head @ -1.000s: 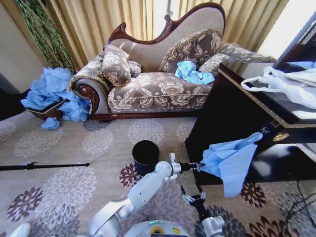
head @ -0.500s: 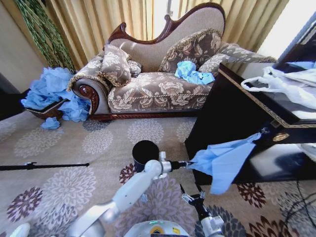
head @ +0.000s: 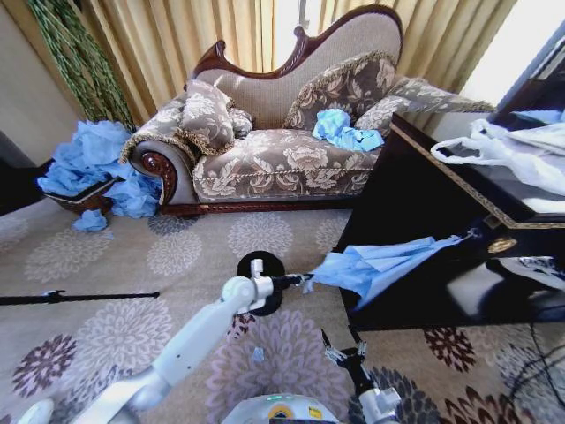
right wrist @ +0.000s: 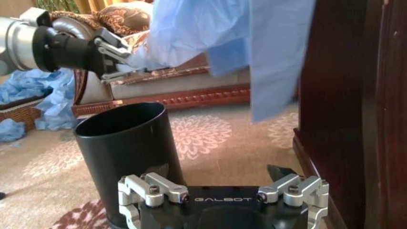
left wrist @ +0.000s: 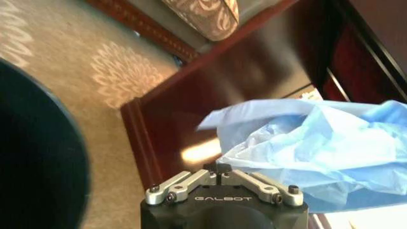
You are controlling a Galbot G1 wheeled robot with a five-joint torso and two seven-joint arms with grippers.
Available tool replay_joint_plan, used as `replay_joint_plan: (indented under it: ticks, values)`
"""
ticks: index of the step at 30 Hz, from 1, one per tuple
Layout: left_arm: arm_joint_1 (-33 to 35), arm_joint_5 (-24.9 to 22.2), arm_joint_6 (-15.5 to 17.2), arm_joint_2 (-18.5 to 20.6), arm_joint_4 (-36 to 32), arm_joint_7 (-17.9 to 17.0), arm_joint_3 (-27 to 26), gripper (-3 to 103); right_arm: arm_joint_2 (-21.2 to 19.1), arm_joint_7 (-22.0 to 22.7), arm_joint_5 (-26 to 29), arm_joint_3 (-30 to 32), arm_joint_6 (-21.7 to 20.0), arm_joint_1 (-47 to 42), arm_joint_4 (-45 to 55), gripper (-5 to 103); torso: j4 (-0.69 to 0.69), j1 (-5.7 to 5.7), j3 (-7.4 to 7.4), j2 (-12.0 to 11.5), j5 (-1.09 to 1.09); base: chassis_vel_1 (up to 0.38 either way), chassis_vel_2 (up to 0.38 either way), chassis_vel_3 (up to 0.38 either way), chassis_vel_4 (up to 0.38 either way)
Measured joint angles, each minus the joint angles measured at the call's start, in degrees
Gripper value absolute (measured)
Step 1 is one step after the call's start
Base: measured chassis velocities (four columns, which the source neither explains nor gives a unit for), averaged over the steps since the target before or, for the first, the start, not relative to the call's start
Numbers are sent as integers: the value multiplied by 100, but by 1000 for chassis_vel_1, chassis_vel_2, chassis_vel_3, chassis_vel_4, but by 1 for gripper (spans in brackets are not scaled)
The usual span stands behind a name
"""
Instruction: Place a garbage bag over the trash bin.
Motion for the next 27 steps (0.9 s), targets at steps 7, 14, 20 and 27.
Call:
replay_joint_plan:
  ticks: [7, 14, 20, 27]
  values:
    - [333, -60, 29, 383, -281, -69, -279, 0, -56, -24, -2, -21, 5, 18, -5, 100, -1, 0, 0, 0, -1, 0, 0, 0, 0]
    - [535, -185, 51, 856, -425, -77, -622, 0, -59, -40, 7, -9, 20, 9, -4, 100, 0, 0, 0, 0, 1, 0, 0, 0, 0]
    - [687, -326, 50, 1327, -518, 22, -976, 0, -57, -66, 11, -26, 31, 30, -29, 100, -1, 0, 0, 0, 0, 0, 0, 0, 0]
    - [794, -463, 2, 1662, -748, 67, -1171, 0, -64, -68, 16, -58, 32, 56, -16, 100, 0, 0, 0, 0, -1, 0, 0, 0, 0]
